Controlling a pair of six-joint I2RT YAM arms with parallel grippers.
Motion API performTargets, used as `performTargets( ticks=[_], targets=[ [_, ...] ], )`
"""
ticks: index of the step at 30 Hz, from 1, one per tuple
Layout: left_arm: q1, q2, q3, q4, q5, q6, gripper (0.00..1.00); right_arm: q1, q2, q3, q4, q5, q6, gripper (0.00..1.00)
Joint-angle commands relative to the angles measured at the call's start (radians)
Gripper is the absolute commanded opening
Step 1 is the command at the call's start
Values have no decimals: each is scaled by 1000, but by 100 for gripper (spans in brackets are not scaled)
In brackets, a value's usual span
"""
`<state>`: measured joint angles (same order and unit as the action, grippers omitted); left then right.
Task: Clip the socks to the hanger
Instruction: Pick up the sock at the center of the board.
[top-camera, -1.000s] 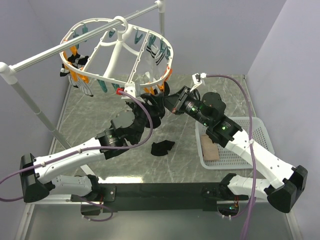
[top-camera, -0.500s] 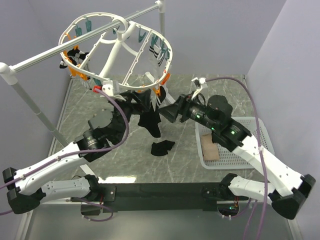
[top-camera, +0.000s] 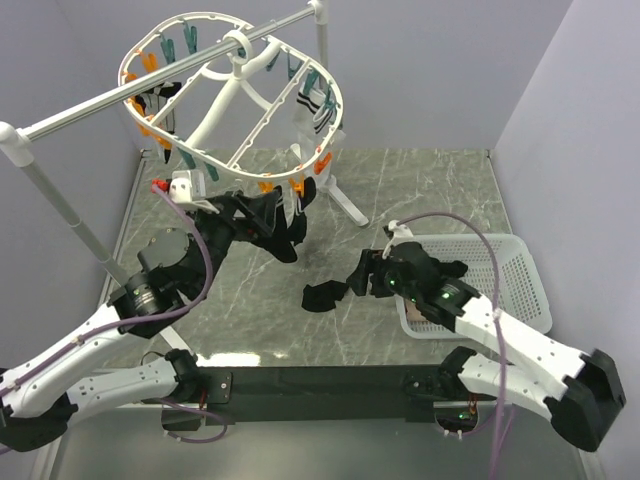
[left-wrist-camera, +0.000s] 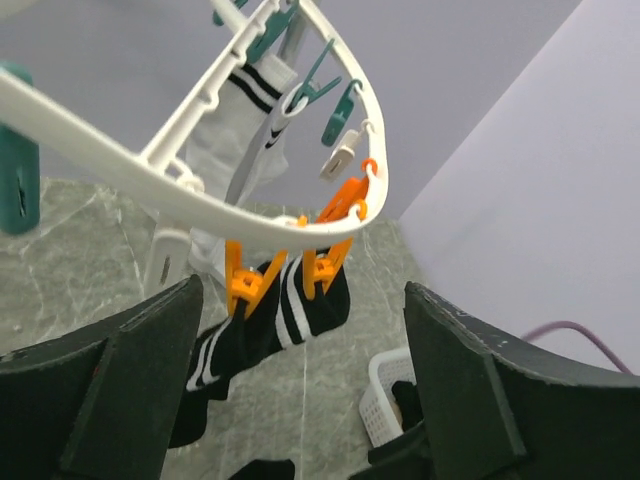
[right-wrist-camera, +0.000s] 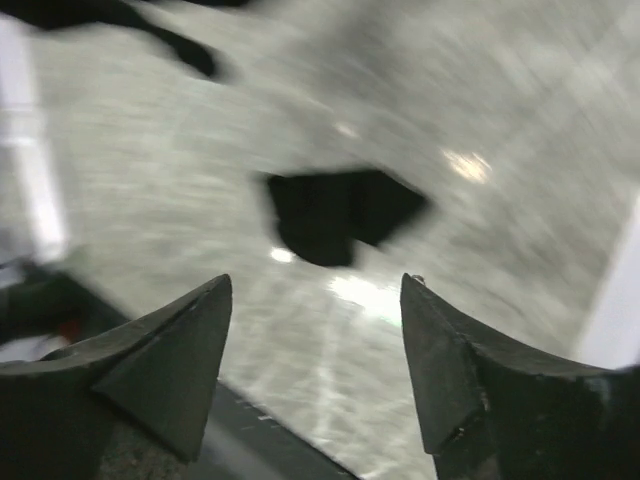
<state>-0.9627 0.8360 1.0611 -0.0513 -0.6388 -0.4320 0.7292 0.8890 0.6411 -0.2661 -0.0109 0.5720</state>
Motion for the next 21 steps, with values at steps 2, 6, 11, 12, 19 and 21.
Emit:
performTargets(
  ticks=[2,6,11,12,19,21],
  targets=[
    [4,-44,-38,-100,10,-68,88,16,122,-9,131,199,71,73],
    [5,-77,-53,-159,-9,-94,97,65,321,64,150,258,34,73],
    [7,-143,-78,-220,-64,-120,99,136,494,176,97,307,5,73],
    [5,-158,-87,-217,-65,-119,99,144,514,184,100,305,3,73],
    [9,-262,-122,-249,-62,-119,99,174,671,239,104,264,9,74],
    [9,-273,-121,-260,-56,-120,100,190,705,259,88,275,6,75]
  ],
)
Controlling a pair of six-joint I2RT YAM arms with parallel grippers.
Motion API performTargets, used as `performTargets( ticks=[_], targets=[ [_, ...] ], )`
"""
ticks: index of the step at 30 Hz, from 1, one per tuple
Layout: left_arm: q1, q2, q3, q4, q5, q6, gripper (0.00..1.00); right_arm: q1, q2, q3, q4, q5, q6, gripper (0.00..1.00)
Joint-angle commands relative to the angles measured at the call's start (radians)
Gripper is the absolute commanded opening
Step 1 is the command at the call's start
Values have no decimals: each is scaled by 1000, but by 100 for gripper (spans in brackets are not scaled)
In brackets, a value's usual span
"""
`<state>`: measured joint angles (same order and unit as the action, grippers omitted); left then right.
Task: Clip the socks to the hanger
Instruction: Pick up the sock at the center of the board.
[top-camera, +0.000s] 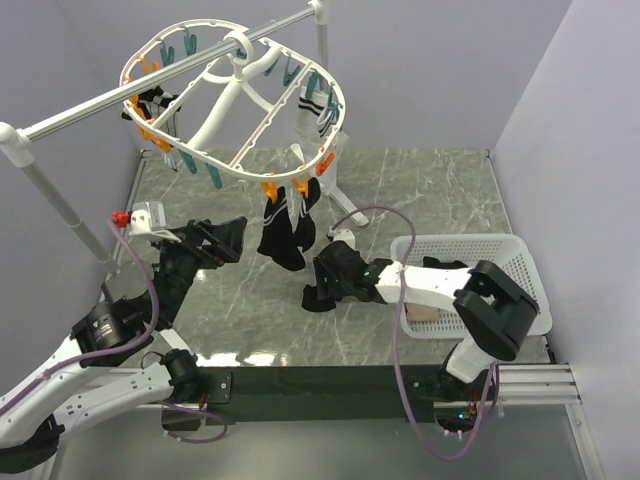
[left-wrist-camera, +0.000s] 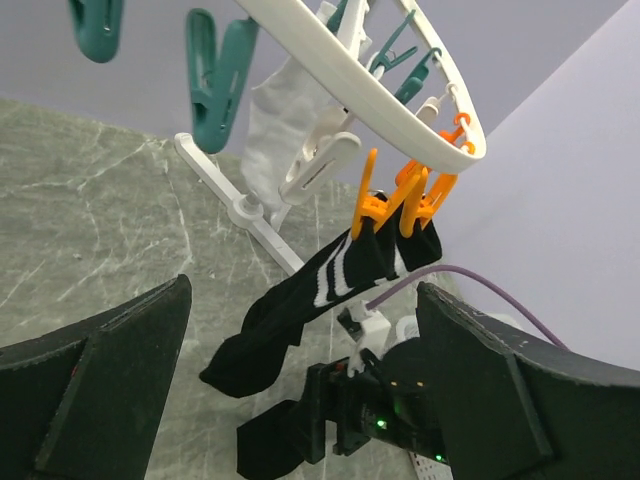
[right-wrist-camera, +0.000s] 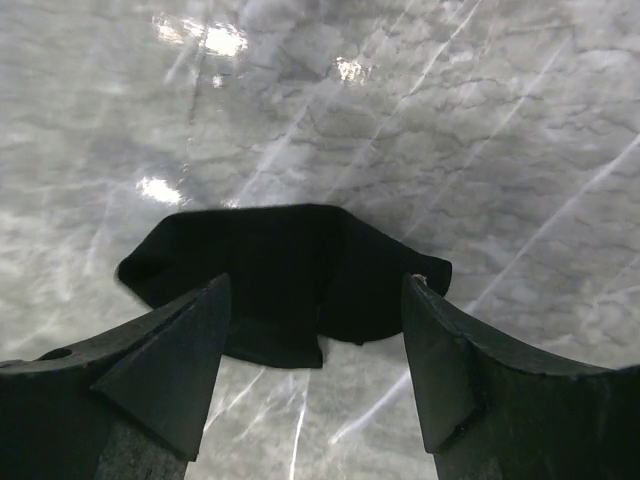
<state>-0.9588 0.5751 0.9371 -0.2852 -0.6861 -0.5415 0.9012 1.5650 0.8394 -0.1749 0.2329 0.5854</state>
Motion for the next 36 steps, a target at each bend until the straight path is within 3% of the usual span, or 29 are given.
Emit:
performTargets(
  ticks=[1,4,6,7,9,10,11,17,23,25,29,36],
  targets=[
    [3,-20,2,-32,-6,-12,99,22,59,81,-20,42,-9,75],
    [5,-29,2,-46,-3,-12,99,39,105,102,-38,54,-6,75],
    [5,-31,-1,-55,-3,-11,99,44,121,101,-32,43,-3,68],
    [5,-31,0,-60,-4,-12,99,44,131,95,-23,36,-2,54],
    [3,-32,2,-74,-9,-15,99,44,138,89,-26,22,-1,36],
    [3,-32,5,-78,-12,-18,99,47,133,83,-43,22,4,10],
    [5,-35,8,-84,-13,-20,99,48,126,78,-52,28,11,0],
    [5,-52,3,-80,-36,-8,99,54,-112,-5,-136,31,37,0],
    [5,-9,23,-78,-30,17,99,-10,-354,46,-270,88,-1,0],
    [5,15,17,-65,-20,14,99,-69,-411,76,-311,91,-15,0],
    [5,63,9,-22,42,17,99,-319,-500,107,-340,36,-32,0],
    [8,94,9,35,40,44,99,-559,-599,142,-446,89,-122,0]
  ],
)
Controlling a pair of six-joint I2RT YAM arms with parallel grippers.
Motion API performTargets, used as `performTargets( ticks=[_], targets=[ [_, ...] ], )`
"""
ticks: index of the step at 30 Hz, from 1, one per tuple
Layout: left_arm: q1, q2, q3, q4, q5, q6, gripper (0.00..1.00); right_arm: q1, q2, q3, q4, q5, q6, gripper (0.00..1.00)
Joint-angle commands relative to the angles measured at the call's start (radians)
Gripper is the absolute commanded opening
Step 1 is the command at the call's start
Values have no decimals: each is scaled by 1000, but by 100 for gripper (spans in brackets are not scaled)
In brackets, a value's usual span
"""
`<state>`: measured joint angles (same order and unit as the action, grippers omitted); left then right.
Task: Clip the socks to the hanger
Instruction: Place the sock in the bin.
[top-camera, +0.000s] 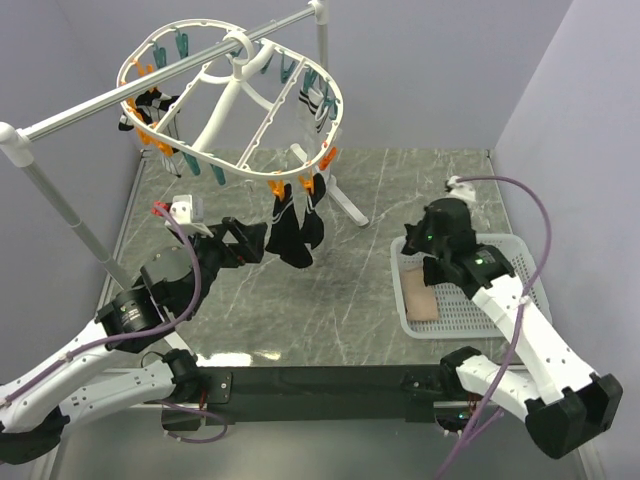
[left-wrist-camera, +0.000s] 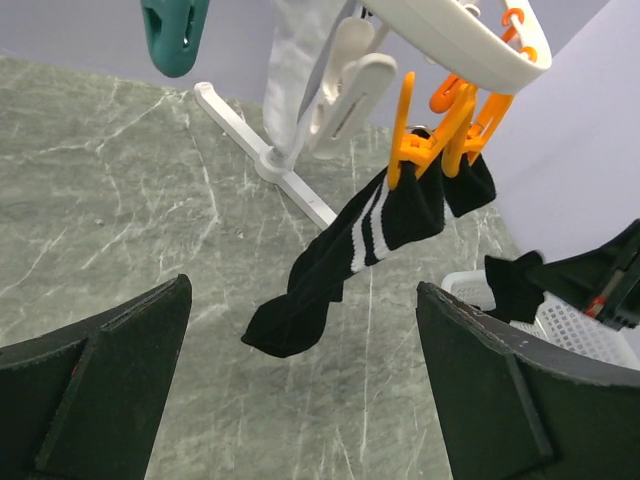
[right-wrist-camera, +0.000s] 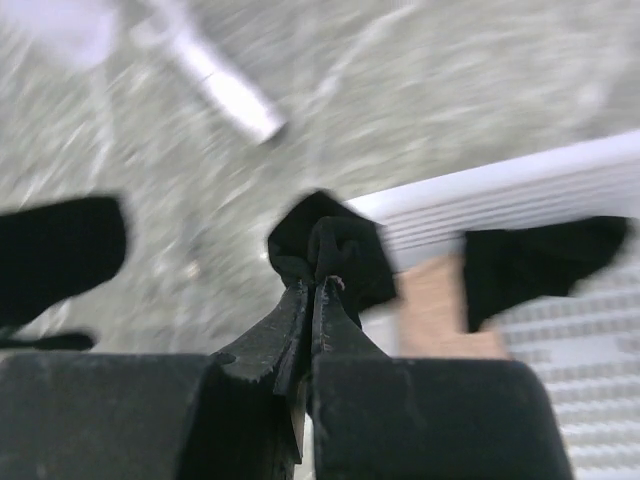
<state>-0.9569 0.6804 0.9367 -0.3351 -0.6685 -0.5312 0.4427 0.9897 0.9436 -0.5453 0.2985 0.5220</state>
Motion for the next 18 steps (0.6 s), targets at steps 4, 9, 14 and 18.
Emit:
performTargets(
  ticks=[4,9,14,18],
  targets=[
    [12,8,14,81,21,16,99,-218,-75,-52,-84,-39,-42,0],
    [46,18,-4,93,64,-42,99,-314,-157,-198,-62,-88,-4,0],
    [113,-13,-22,59,96,-96,100,-340,-184,-259,-41,-113,21,25],
    [199,-39,-42,59,188,-113,100,-340,-244,-267,-21,-154,3,66]
  ],
)
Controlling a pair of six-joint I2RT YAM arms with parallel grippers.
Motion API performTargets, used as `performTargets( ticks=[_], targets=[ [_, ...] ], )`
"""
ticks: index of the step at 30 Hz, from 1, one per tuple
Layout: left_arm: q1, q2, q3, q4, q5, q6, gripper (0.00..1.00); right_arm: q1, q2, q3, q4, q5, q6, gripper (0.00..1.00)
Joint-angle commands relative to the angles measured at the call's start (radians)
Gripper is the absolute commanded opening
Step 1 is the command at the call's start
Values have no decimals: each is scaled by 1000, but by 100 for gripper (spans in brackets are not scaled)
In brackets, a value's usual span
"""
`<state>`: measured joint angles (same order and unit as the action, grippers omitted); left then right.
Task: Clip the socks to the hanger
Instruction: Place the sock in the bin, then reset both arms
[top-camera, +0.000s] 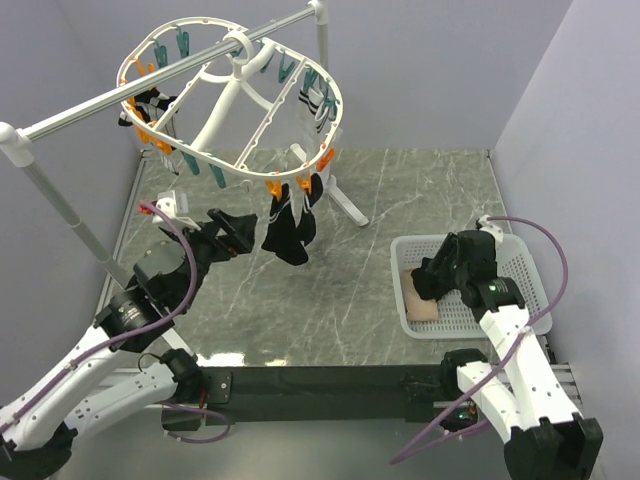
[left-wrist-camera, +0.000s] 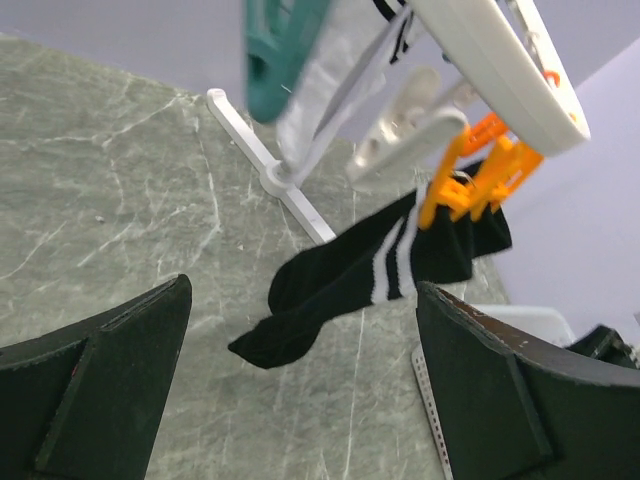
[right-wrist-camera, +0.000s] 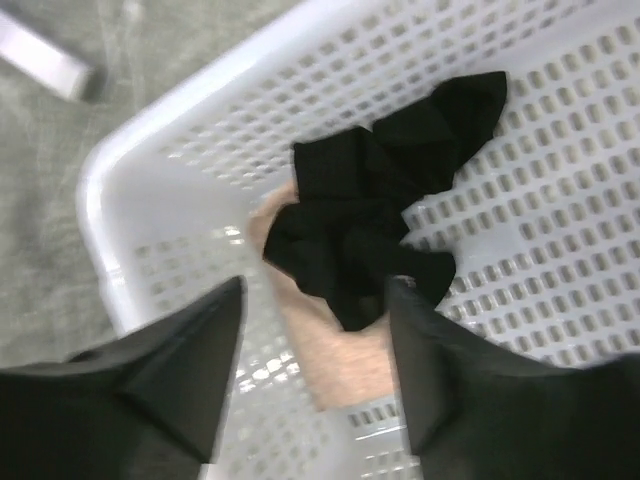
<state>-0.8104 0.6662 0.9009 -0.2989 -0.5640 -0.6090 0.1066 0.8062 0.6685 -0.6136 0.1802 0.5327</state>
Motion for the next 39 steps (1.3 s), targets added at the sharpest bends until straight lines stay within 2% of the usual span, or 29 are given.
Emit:
performTargets(
  ticks=[1,3,5,6,8,9,12,17,20,24,29,33,39],
  targets=[
    [69,-25,-8,24,107,-35,99,-4,-73,13,52,-51,-14,69],
    [126,-14,-11,41,185,-38,99,-4,-107,31,57,-88,-34,76],
    [204,-1,-25,50,252,-49,99,-4,-145,51,69,-120,-63,79],
    [235,15,-33,59,344,-60,99,-4,-159,72,95,-177,-79,80],
    [327,26,-39,63,424,-74,99,-4,-205,88,123,-209,-108,81],
    [353,27,-43,64,485,-78,99,-4,-220,98,141,-247,-123,82],
    [419,-11,-71,70,550,-83,99,-4,-286,108,198,-265,-135,82],
    [442,-102,-99,37,546,-63,99,-4,-425,31,296,-341,-125,82],
    [441,-190,-112,0,500,-41,99,-4,-522,-36,307,-381,-105,85],
    [441,-306,-164,-37,414,-102,99,-2,-648,-154,356,-406,-16,85],
    [441,-445,-229,-65,386,-155,99,-2,-800,-260,318,-360,42,87],
    [441,-493,-258,-130,375,-178,99,-2,-939,-345,339,-459,96,90],
    [441,-597,-312,-170,397,-181,99,-4,-1107,-441,273,-466,139,91]
  ],
)
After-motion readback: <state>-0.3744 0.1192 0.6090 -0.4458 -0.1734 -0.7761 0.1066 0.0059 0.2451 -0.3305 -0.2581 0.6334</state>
